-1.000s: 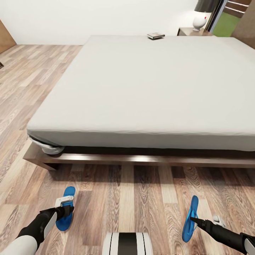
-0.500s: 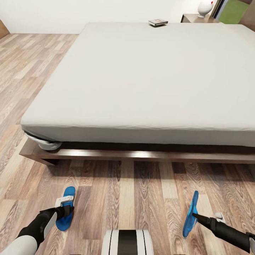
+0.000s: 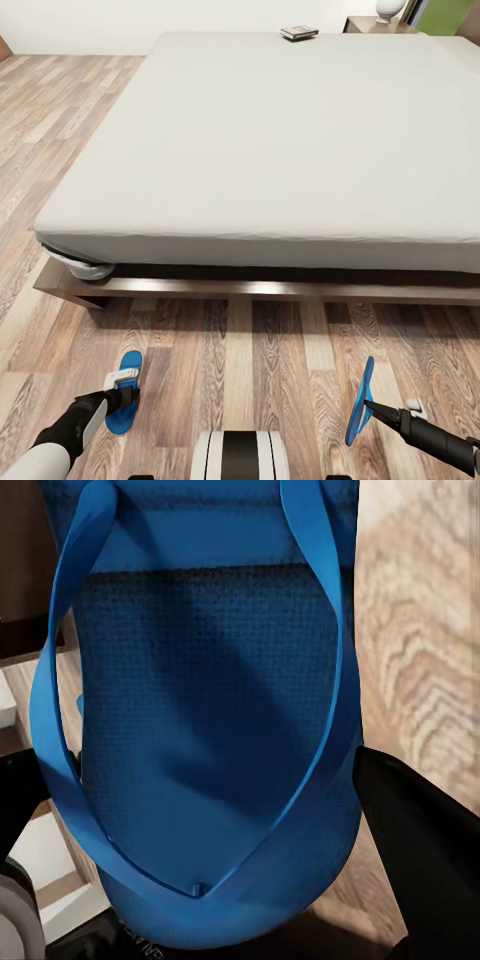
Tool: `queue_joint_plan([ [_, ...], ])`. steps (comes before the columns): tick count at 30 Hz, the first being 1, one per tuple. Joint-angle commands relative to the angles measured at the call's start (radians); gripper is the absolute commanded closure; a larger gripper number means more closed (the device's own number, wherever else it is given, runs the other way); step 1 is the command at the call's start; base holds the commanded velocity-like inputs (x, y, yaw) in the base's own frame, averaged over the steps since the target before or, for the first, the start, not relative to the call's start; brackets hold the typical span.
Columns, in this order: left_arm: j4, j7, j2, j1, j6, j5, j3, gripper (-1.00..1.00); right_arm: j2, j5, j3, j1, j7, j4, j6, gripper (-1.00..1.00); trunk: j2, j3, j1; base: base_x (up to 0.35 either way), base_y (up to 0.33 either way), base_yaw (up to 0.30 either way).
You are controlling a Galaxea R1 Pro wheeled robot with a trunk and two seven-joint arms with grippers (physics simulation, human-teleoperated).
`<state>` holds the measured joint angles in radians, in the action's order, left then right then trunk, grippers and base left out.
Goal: In the bedroom, move the book from the bed onto either nightstand, and place the two sandals side by side next to the bed.
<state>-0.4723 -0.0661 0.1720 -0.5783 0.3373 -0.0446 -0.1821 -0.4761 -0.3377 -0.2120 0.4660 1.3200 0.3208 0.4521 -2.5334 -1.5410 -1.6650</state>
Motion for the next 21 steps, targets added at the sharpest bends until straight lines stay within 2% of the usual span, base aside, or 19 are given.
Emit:
queue_joint_plan([
  [1,-0.002,-0.005,0.0,0.0,0.007,-0.005,-0.005,1.0,0.0,-0.002,-0.001,0.0,0.002,0.0,0.011,1.0,0.0,-0.001,0.0,0.0,0.0,0.0],
  [8,-0.003,-0.006,0.001,0.0,0.006,-0.006,-0.006,1.0,0.001,-0.002,-0.001,0.0,0.002,0.0,0.011,1.0,0.0,-0.001,0.0,0.012,0.0,0.0],
  [12,-0.005,-0.006,0.003,0.0,0.006,-0.006,-0.007,1.0,0.001,-0.002,-0.001,0.0,0.002,0.0,0.011,1.0,0.0,-0.001,0.0,0.202,0.0,0.0],
  [21,-0.005,-0.006,0.002,0.0,0.005,-0.006,-0.007,1.0,0.001,-0.003,-0.001,0.0,0.002,0.0,0.011,1.0,0.0,-0.001,0.0,0.085,0.0,0.0],
])
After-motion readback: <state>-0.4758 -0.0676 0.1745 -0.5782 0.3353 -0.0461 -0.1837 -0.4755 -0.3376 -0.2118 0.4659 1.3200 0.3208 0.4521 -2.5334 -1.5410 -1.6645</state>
